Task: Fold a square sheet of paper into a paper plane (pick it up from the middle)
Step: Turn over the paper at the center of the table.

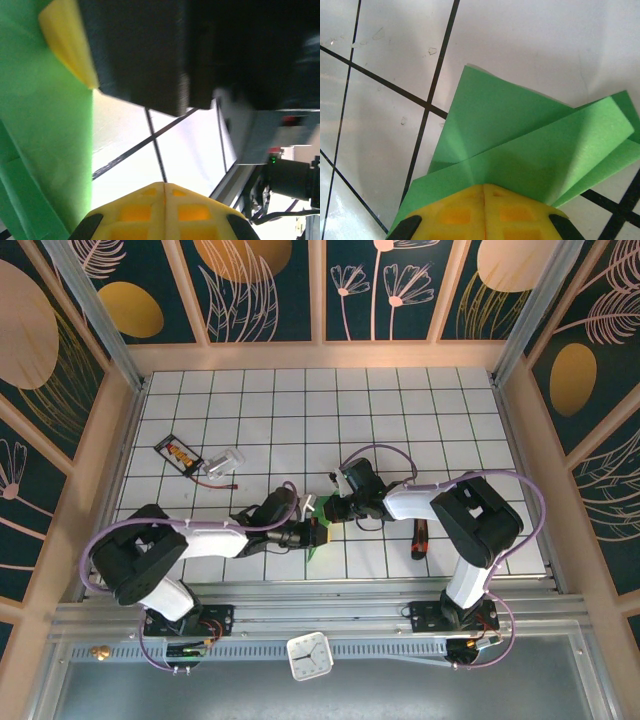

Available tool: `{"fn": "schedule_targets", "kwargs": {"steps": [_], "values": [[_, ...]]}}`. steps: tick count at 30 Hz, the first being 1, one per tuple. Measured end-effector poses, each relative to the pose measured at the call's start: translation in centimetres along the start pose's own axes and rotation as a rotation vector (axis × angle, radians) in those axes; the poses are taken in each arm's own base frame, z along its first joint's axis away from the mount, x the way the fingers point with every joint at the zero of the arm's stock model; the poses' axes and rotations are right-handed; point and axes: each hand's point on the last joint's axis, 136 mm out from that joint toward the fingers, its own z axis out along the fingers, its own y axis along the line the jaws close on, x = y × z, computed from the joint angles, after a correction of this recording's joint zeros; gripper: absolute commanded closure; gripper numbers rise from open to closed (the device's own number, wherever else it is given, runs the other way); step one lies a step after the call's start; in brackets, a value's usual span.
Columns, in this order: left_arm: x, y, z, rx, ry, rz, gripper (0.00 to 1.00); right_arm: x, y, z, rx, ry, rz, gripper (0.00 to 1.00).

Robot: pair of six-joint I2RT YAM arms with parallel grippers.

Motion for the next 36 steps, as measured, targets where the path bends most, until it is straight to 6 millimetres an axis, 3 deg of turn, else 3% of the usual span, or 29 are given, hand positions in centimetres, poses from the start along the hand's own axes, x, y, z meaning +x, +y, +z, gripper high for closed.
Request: {"fn": "schedule_targets", "kwargs": {"steps": [23,36], "values": [[0.3,1.5,-0.6,-0.02,-0.007,-0.05,1.0,0.0,0.0,0.0,0.002,-0.001,-0.001,0.92],[-0.8,0.1,-1.6,0.012,-0.046,-0.027,1.0,0.0,0.0,0.0,0.002,-0.001,-0.011,0.92]]}}
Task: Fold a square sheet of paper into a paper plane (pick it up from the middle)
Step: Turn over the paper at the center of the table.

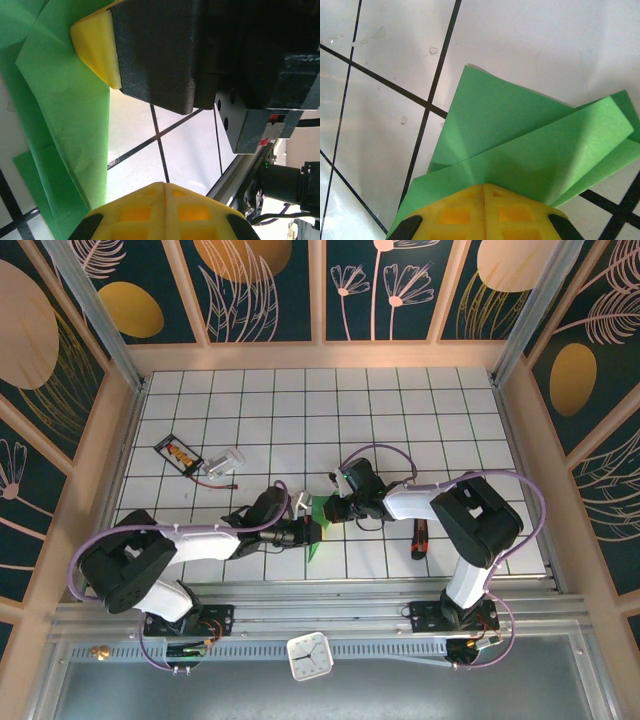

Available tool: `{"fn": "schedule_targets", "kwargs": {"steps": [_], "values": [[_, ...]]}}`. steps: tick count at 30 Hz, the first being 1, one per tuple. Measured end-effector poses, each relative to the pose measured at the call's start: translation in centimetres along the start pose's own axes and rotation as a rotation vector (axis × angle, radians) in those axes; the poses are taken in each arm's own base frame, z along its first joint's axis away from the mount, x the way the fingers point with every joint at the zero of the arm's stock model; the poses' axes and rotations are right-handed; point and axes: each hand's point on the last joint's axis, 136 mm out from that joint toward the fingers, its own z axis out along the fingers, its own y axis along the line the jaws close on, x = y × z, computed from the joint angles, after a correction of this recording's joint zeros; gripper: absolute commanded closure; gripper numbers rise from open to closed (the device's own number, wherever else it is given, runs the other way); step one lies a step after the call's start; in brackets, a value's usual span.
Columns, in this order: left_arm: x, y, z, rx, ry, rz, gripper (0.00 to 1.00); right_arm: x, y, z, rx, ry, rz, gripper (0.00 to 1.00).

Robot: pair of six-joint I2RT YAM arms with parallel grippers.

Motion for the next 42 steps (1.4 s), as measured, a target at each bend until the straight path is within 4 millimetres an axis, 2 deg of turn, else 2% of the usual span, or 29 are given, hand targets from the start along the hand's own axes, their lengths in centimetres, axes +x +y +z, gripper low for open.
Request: {"fn": "schedule_targets", "kwargs": {"steps": [7,16,42], "values": [[-0.6,0.2,0.4,-0.026,0.004,-0.003,1.0,-0.1,0.0,0.1,0.0,0.0,0.0,0.92],[0.3,2.0,1.0,-0.081,0.045,-0.022,1.0,-0.3,0.1,0.2,0.002,0.004,-0.004,0.92],[0.6,3.6,1.4,-0.121,0.062,-0.012,1.0,-0.3,0.1,0.2,0.003,0.004,-0.005,0.92]]}}
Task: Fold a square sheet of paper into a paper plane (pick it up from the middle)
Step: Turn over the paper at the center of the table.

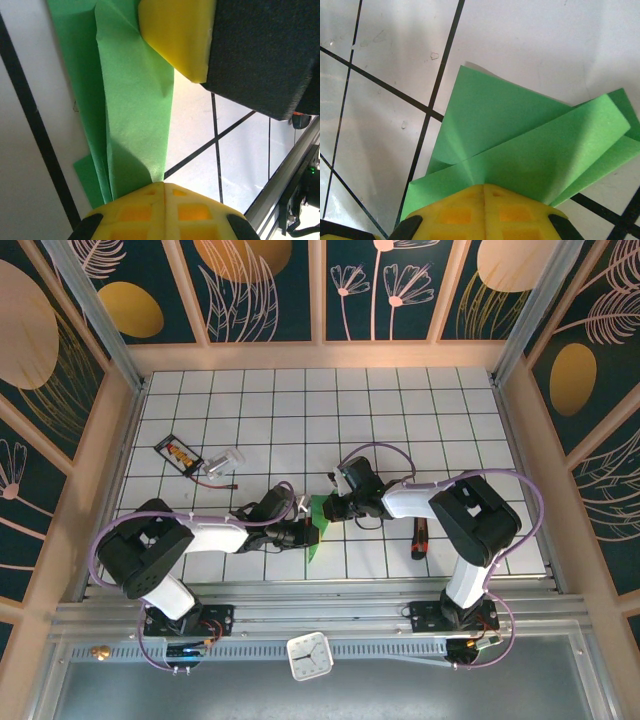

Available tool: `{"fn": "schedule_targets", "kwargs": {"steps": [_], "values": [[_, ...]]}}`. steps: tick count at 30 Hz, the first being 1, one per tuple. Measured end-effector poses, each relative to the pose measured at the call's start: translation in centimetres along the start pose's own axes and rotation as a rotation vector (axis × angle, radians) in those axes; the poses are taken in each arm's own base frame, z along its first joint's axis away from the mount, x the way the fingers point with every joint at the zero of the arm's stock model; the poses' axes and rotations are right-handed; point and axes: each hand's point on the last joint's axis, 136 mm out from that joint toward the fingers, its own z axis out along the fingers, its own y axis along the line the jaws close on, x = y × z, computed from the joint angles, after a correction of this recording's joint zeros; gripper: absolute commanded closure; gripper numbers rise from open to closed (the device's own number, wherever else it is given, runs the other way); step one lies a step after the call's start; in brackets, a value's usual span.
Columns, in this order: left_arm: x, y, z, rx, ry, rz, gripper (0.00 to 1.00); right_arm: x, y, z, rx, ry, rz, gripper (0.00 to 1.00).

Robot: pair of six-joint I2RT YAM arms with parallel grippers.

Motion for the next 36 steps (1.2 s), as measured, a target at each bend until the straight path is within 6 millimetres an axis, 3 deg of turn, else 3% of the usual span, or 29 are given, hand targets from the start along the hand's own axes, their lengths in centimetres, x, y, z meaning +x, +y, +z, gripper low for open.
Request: {"fn": "schedule_targets", "kwargs": {"steps": [20,36], "values": [[0.5,0.6,0.3,-0.008,0.025,0.012,1.0,0.0,0.0,0.1,0.003,0.004,0.002,0.92],[2.1,0.9,-0.3,0.006,0.069,0.031,1.0,0.0,0.0,0.1,0.004,0.008,0.004,0.92]]}}
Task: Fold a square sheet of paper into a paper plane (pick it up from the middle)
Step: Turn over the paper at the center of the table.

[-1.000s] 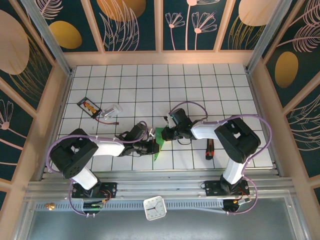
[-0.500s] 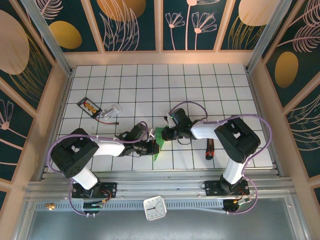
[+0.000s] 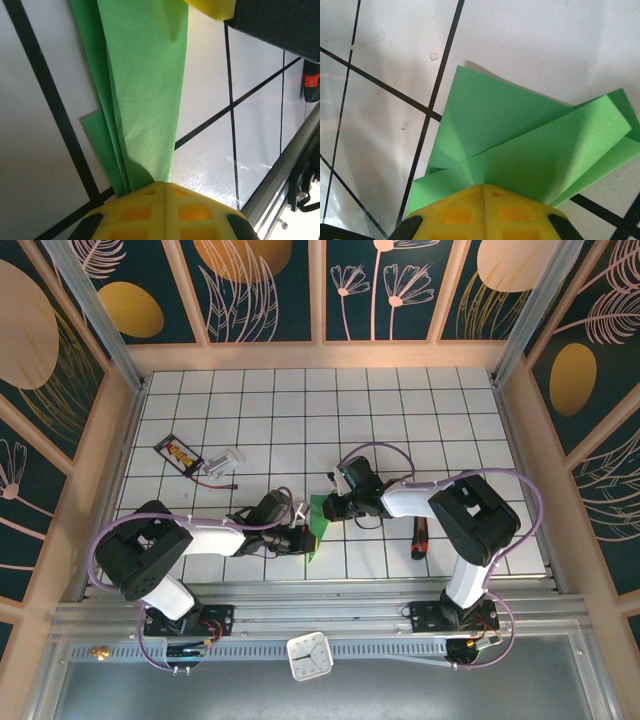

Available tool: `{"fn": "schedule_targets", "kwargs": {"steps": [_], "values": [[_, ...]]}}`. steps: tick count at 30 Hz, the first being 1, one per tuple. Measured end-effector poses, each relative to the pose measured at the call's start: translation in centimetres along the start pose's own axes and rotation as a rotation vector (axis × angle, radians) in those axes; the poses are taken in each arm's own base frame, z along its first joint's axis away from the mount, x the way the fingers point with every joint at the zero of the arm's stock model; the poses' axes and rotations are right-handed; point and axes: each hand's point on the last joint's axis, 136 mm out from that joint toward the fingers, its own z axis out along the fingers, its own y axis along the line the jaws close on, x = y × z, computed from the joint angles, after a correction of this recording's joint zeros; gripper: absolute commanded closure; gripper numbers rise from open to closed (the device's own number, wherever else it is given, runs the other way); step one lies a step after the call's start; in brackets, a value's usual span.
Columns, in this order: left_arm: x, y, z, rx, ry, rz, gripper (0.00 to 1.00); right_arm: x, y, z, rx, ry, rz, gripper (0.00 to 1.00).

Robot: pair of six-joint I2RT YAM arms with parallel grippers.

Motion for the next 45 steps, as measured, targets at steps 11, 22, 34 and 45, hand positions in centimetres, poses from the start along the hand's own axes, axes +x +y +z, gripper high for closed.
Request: {"fn": "schedule_targets", "kwargs": {"steps": [11,22,34,45], "values": [[0.7,0.1,-0.2,-0.007,0.027,0.023,1.0,0.0,0.0,0.0,0.0,0.0,0.0,0.92],[1.6,0.2,-0.4,-0.012,0.052,0.042,1.0,0.0,0.2,0.2,-0.004,0.007,-0.002,0.92],[3.9,-0.1,-1.5,-0.021,0.128,0.032,0.97,0.0,0.2,0.2,-0.001,0.012,0.0,0.92],[3.7,-2.8,-2.3,0.077,0.125,0.025,0.98,-0.2,0.2,0.3,0.002,0.009,-0.001,0.92]]}}
